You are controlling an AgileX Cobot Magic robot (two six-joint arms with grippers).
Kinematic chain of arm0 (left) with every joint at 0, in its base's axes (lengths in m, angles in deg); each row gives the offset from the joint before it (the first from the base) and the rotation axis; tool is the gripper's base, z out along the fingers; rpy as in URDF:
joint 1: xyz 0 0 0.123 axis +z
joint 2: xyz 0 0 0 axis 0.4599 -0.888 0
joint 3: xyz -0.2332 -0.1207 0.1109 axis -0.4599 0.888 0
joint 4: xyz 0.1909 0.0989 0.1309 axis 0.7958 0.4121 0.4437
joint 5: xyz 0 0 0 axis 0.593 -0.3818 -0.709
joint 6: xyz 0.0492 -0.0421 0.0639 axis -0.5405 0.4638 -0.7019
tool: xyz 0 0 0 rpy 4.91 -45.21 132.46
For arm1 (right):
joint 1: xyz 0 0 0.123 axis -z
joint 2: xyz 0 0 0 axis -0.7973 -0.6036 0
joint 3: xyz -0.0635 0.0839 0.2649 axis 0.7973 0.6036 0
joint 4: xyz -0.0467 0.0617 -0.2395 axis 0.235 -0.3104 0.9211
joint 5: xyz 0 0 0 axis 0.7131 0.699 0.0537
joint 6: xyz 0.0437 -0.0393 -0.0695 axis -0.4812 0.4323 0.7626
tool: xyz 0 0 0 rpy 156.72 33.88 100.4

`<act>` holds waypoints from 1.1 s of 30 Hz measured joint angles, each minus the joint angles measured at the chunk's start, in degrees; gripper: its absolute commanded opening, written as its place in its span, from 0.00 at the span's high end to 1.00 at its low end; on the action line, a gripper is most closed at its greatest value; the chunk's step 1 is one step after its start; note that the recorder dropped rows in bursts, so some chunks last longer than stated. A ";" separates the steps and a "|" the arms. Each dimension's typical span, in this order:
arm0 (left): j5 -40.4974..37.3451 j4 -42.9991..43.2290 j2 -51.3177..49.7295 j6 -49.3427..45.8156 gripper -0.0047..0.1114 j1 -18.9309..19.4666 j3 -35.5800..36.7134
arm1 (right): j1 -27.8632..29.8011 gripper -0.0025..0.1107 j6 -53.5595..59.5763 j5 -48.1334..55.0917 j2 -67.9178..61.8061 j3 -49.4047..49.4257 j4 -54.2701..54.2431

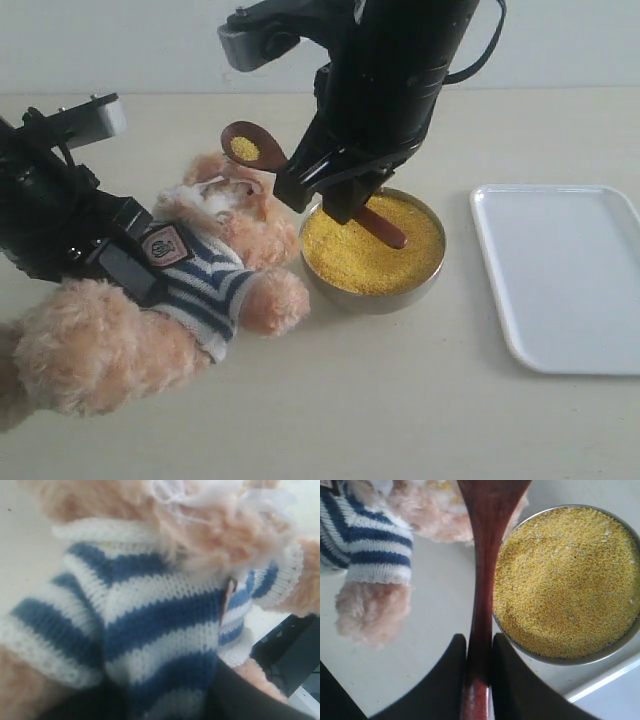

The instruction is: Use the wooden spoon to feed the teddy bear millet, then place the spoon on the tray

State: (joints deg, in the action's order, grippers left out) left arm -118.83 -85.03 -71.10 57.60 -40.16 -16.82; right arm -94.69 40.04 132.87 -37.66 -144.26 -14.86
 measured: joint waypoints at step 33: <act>-0.12 -4.78 0.00 -2.56 0.93 0.10 -2.35 | -5.36 0.98 -3.01 0.00 0.00 -0.25 13.65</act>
State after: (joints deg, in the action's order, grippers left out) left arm -118.95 -89.81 -71.10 55.04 -40.06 -19.17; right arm -100.04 37.03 132.87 -37.66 -144.51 -1.21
